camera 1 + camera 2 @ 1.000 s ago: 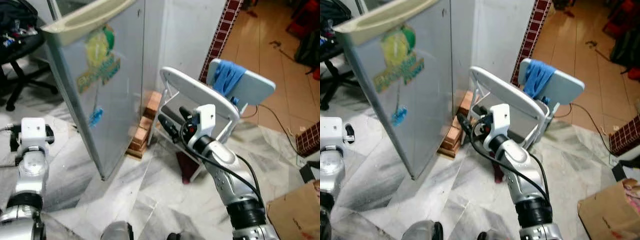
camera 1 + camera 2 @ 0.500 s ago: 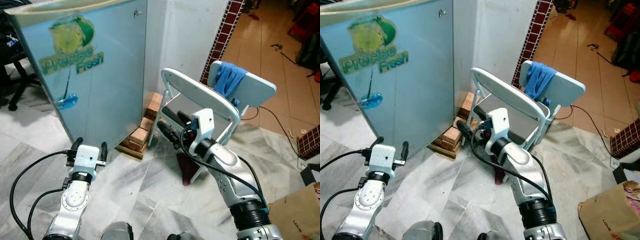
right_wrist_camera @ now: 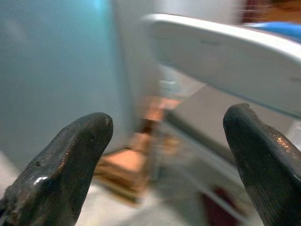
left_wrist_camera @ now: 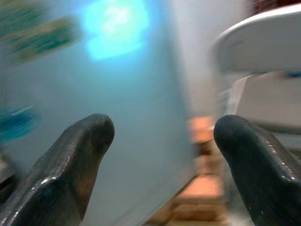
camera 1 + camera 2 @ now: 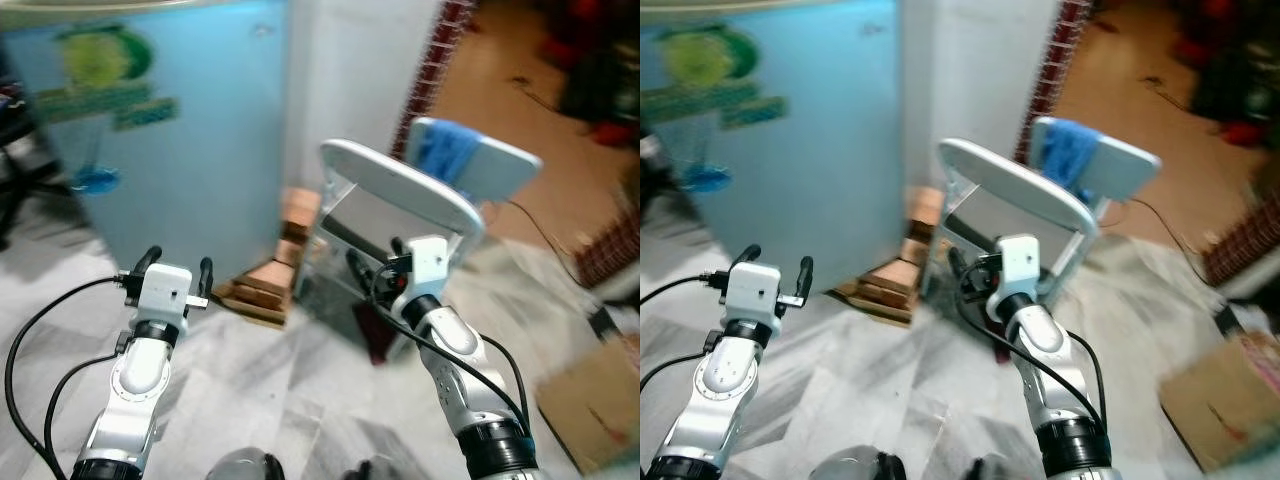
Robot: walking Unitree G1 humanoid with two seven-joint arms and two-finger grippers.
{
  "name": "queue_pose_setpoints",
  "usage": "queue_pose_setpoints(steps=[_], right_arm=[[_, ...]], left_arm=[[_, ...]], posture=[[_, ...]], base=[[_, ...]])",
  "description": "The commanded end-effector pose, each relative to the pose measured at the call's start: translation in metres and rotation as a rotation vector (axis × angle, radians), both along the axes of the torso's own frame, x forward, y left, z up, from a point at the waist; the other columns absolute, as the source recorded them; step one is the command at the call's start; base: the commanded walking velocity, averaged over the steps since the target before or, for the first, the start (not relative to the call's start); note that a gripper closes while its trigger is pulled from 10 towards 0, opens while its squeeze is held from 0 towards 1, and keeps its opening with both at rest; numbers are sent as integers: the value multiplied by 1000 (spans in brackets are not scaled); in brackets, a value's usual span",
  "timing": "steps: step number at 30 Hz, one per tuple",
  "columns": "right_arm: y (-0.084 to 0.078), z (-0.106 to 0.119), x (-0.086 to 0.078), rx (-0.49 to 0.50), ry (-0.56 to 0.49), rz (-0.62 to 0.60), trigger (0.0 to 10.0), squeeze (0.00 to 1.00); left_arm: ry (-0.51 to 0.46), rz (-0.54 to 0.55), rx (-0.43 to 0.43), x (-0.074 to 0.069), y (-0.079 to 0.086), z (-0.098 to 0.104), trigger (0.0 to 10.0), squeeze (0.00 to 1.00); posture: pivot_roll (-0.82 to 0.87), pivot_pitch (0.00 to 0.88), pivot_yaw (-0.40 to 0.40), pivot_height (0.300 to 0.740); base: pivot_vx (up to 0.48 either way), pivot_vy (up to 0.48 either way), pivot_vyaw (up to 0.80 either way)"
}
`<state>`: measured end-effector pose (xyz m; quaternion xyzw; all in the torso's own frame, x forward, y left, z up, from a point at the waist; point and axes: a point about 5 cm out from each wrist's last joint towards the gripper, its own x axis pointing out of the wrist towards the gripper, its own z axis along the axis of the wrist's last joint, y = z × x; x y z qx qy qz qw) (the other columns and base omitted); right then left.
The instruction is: Restocking fridge
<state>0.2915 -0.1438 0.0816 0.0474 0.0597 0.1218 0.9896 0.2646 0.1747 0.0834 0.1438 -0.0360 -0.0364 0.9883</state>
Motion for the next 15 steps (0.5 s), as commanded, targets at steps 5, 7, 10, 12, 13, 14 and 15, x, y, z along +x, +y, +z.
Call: queue_pose_setpoints(steps=[5, 7, 10, 12, 13, 14, 15], right_arm=[[-11, 6, 3, -8, -14, -71, 10000, 0], [-16, 5, 4, -15, 0, -90, 10000, 0], [-26, 4, 3, -40, 22, -124, 10000, 0], [-30, 3, -1, -62, 23, -121, 10000, 0], [-31, 3, -5, -91, 13, -103, 10000, 0], [-31, 3, -5, -91, 13, -103, 10000, 0], [-31, 2, -8, -94, 12, -94, 10000, 0]], left_arm=[[52, 2, -17, -10, 3, -4, 10000, 0], [61, 1, -14, -12, 5, -7, 10000, 0], [79, -18, -23, -13, 2, -7, 10000, 0], [85, -30, -25, -14, 1, -7, 10000, 0], [95, -40, -32, -15, 0, -8, 10000, 0], [95, -40, -32, -15, 0, -8, 10000, 0], [97, -46, -34, -15, -1, -8, 10000, 0]], posture=[[97, 82, -31, 740], [93, 83, -26, 740], [89, 75, -11, 740], [84, 65, -5, 740], [80, 57, -7, 740], [80, 57, -7, 740], [81, 50, -12, 740]], base=[[0, 480, 0], [0, 480, 0], [0, 480, 0], [0, 480, 0], [0, 480, 0], [0, 480, 0], [0, 480, 0]])
